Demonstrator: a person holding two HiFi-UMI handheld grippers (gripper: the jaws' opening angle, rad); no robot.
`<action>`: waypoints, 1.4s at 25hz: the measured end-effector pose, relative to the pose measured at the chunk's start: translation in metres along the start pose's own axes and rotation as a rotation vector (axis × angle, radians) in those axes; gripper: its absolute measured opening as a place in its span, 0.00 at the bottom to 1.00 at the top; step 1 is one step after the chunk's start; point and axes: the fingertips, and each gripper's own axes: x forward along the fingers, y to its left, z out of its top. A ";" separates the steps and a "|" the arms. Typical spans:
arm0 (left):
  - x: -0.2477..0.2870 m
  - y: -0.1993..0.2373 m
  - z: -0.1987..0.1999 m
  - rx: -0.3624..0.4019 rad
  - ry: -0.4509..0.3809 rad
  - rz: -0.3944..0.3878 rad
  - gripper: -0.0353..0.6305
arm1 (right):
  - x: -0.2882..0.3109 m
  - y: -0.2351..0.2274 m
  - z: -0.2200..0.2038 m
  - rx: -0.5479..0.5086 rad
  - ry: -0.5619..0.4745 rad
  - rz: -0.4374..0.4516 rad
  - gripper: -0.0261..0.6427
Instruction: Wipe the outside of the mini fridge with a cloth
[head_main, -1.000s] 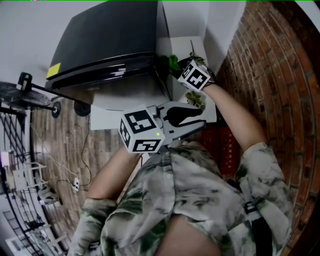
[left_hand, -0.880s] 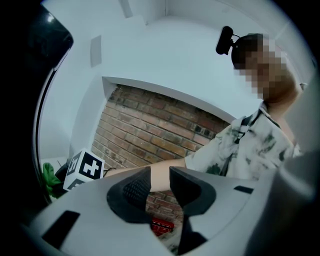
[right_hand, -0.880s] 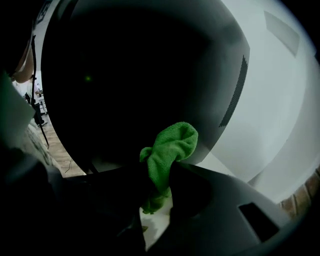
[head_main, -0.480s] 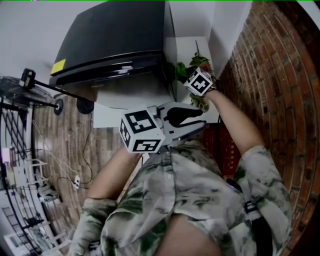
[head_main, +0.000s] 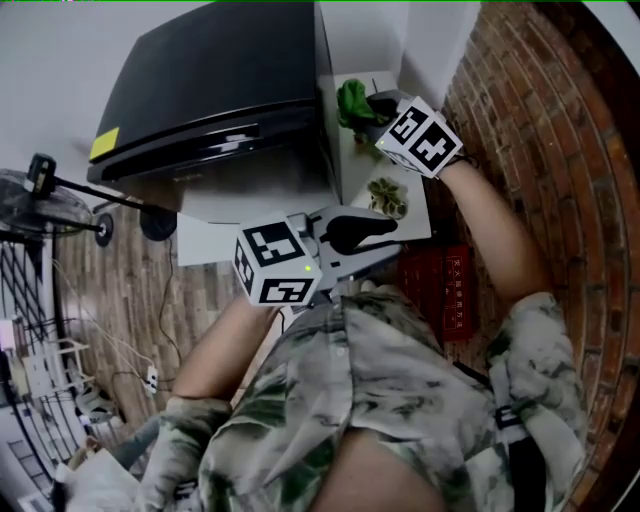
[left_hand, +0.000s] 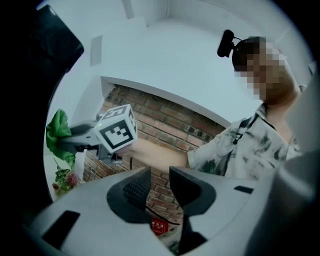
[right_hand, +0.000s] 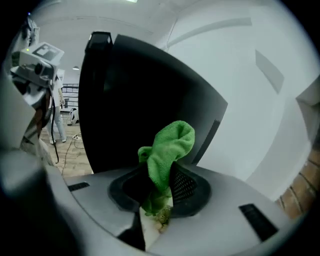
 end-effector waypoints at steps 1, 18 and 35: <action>0.000 0.000 -0.001 -0.003 0.000 -0.004 0.24 | -0.010 0.000 0.010 -0.012 -0.008 -0.004 0.19; -0.012 -0.004 -0.011 -0.014 0.006 -0.024 0.24 | -0.051 0.032 0.068 -0.044 -0.084 -0.006 0.19; -0.017 0.007 -0.027 -0.055 0.020 0.007 0.24 | 0.038 0.095 -0.070 0.061 0.046 0.105 0.19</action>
